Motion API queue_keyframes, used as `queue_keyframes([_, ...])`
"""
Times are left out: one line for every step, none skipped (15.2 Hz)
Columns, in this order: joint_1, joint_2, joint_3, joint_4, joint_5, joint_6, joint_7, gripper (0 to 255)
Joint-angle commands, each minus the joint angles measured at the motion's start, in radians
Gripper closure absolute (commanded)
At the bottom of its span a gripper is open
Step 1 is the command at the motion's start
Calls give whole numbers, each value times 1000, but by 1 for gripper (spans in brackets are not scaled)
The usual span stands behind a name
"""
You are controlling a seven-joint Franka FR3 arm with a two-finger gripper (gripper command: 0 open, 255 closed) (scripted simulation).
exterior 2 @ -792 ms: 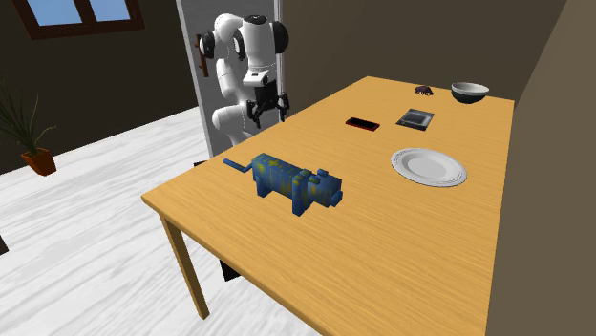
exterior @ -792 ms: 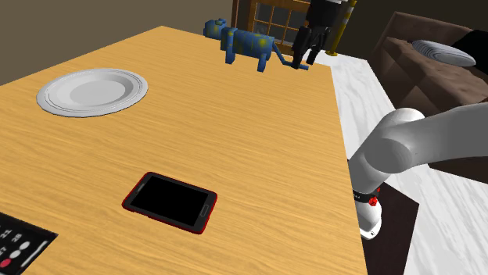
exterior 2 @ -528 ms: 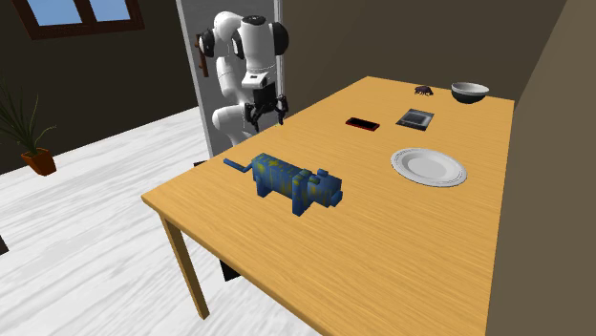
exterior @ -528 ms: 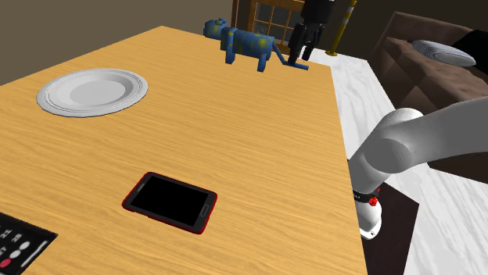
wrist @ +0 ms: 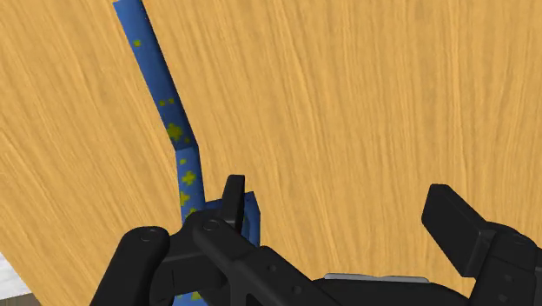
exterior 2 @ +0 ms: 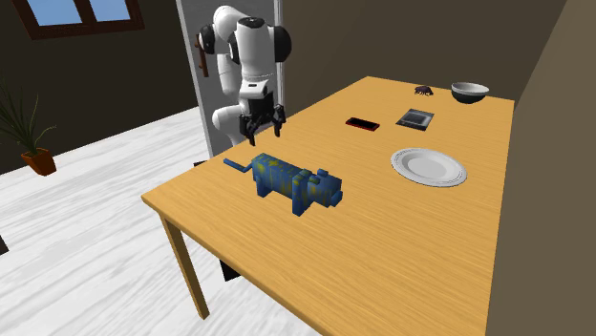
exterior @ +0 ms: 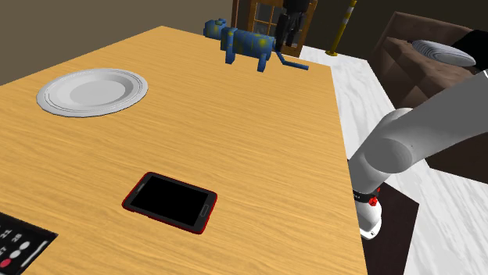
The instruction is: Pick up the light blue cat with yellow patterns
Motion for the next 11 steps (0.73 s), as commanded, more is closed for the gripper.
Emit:
queue_keyframes([4,81,-11,74,-10,10,-46,0])
queue_keyframes([5,119,-17,111,-14,12,-70,0])
queue_keyframes([5,157,-22,149,-18,13,-93,0])
queue_keyframes([6,195,-26,189,-21,13,-116,0])
queue_keyframes([7,234,-31,230,-23,12,-139,0])
queue_keyframes([7,273,-34,273,-25,10,-161,0])
queue_keyframes([7,312,-37,318,-26,6,-183,0])
queue_keyframes([6,352,-40,365,-27,1,-205,0])
queue_keyframes([6,361,-40,376,-27,0,-210,0])
queue_keyframes([6,360,-40,361,-28,14,-210,0])
queue_keyframes([6,359,-40,346,-28,27,-210,0])
